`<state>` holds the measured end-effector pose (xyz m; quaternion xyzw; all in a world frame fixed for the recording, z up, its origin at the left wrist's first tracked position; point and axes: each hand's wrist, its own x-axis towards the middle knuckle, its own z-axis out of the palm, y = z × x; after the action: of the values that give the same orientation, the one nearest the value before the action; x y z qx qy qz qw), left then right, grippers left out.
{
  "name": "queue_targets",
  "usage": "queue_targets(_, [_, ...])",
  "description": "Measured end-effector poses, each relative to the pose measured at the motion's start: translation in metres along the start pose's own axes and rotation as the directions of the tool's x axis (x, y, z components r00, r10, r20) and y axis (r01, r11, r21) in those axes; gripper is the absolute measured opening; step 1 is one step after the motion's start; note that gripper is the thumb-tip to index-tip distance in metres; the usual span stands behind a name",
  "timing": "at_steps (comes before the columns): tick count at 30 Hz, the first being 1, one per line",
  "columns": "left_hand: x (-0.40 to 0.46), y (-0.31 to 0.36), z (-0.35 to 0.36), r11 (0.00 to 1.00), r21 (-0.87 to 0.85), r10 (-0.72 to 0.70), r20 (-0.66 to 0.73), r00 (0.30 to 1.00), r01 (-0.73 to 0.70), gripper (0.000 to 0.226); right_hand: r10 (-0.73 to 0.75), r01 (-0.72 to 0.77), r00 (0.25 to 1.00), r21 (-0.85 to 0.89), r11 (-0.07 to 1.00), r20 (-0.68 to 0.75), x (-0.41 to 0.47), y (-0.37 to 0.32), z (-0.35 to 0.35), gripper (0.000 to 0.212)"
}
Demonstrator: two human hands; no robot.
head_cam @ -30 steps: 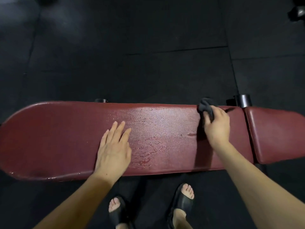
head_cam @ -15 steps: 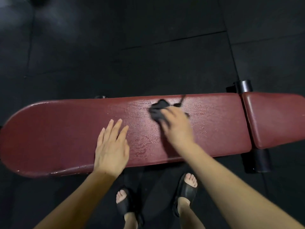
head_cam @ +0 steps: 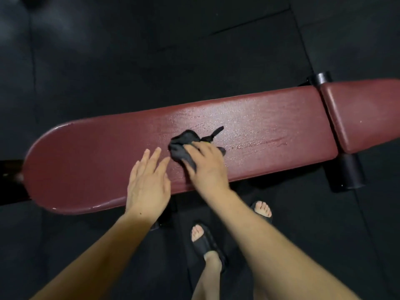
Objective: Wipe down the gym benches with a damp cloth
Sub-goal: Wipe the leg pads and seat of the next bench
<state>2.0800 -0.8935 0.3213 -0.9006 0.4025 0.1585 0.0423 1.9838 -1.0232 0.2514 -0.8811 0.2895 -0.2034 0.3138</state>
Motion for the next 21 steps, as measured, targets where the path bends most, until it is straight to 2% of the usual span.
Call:
queue_targets(2, [-0.008,-0.004,0.002,0.999,0.021,0.043,-0.004,0.999,-0.043,0.048,-0.046,0.046,0.999,-0.065,0.997,0.002,0.0,0.044,-0.024,0.031])
queue_targets(3, [-0.009,-0.004,0.003,0.998,0.023,0.059,-0.002,0.998,-0.059,0.048,-0.004,0.001,1.0,-0.121,0.993,-0.025,0.0,0.072,-0.038,0.028])
queue_targets(5, [-0.01,-0.004,0.007,0.997,0.014,0.07,-0.001,0.998,-0.07,0.048,0.178,-0.199,0.976,-0.181,0.963,-0.127,-0.006,0.122,-0.062,0.03])
queue_targets(6, [-0.01,-0.004,0.009,0.997,0.01,0.075,-0.002,0.997,-0.075,0.048,0.284,-0.313,0.941,-0.155,0.937,-0.184,-0.012,0.134,-0.069,0.034])
queue_targets(8, [-0.012,-0.006,0.013,0.997,0.005,0.083,-0.01,0.996,-0.083,0.048,0.44,-0.475,0.861,-0.093,0.875,-0.256,-0.017,0.127,-0.062,0.036])
queue_targets(10, [-0.018,-0.01,0.014,0.996,0.008,0.086,-0.017,0.996,-0.085,0.047,0.494,-0.536,0.815,-0.067,0.842,-0.303,-0.018,0.087,-0.041,0.032])
queue_targets(12, [-0.027,-0.02,0.015,0.997,0.014,0.073,-0.028,0.997,-0.072,0.047,0.413,-0.447,0.863,-0.059,0.893,-0.291,-0.023,0.029,-0.01,0.029])
queue_targets(16, [-0.045,-0.044,0.01,0.998,0.049,0.049,-0.055,0.997,-0.047,0.048,0.22,-0.219,0.968,0.02,0.975,-0.123,-0.043,-0.076,0.041,0.034])
queue_targets(19, [-0.053,-0.047,0.004,0.998,0.05,0.05,-0.041,0.998,-0.048,0.05,0.022,-0.021,0.997,0.014,1.0,-0.067,-0.051,-0.042,0.027,0.036])
queue_targets(21, [-0.052,-0.043,0.002,0.997,0.042,0.073,-0.04,0.997,-0.071,0.051,0.017,-0.02,0.996,-0.029,0.999,-0.084,-0.057,0.011,-0.003,0.029])
